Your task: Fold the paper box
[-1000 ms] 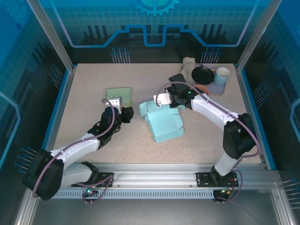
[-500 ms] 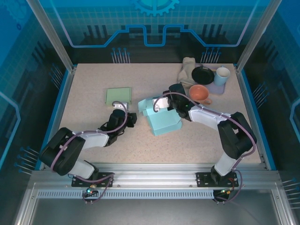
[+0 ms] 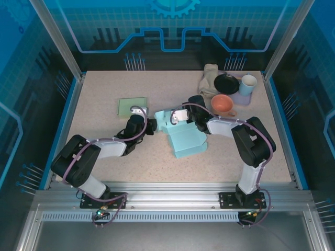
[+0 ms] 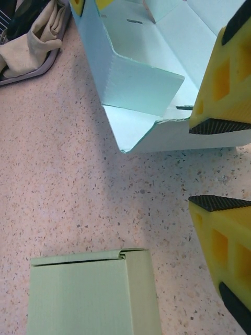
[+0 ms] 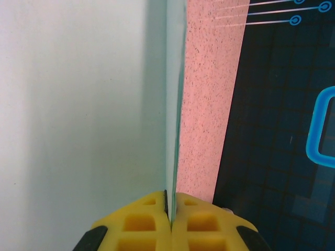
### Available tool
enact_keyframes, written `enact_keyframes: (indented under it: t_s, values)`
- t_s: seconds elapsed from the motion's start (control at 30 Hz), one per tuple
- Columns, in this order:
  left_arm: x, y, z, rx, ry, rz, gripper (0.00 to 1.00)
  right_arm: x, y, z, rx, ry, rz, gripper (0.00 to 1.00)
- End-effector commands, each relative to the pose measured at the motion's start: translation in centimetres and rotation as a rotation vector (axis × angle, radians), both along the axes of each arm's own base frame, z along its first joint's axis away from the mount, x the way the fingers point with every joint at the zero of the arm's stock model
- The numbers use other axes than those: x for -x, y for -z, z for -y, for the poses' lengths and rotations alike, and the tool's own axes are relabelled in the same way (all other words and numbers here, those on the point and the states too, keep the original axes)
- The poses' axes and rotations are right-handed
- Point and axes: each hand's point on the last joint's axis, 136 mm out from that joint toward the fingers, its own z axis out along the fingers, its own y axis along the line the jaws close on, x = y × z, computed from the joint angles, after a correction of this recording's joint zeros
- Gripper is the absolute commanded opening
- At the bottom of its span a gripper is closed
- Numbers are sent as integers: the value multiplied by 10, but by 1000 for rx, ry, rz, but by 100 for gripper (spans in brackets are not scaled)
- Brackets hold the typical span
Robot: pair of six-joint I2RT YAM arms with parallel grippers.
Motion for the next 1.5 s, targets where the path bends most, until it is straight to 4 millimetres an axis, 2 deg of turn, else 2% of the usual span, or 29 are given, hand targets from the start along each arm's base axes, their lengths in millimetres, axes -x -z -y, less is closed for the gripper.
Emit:
enact_keyframes:
  t_s: [0.0, 0.1, 0.27, 0.37, 0.47, 0.63, 0.77, 0.9, 1.23, 1.47]
  values:
    - [2, 11, 9, -14, 65, -30, 34, -2, 7, -1, -50, -6, 2, 0]
    - [5, 20, 12, -14, 83, -47, 31, -1, 10, 0, -56, -6, -2, 0]
    - [9, 23, -1, -55, 34, -82, 32, 0, 12, 0, -61, -4, 0, 0]
    - [14, 16, -8, -53, 4, -89, 32, 1, 12, 1, -64, -3, 4, 0]
    - [18, 9, -5, -31, 30, -72, 34, 1, 12, 1, -63, -1, 6, 0]
    - [10, 22, -8, -51, 11, -103, 34, 3, 11, -1, -60, -6, 3, 0]
    - [6, 30, 9, 13, 64, -130, 34, 4, 11, -3, -59, -11, 1, 0]
    - [4, 25, 28, 82, 126, -132, 35, 5, 14, -2, -52, -8, -12, 0]
    - [11, 18, 50, 99, 179, -134, 35, 4, 14, -2, -53, 0, -18, 0]
    - [12, 14, 56, 97, 193, -127, 35, 4, 13, -2, -52, -1, -21, 0]
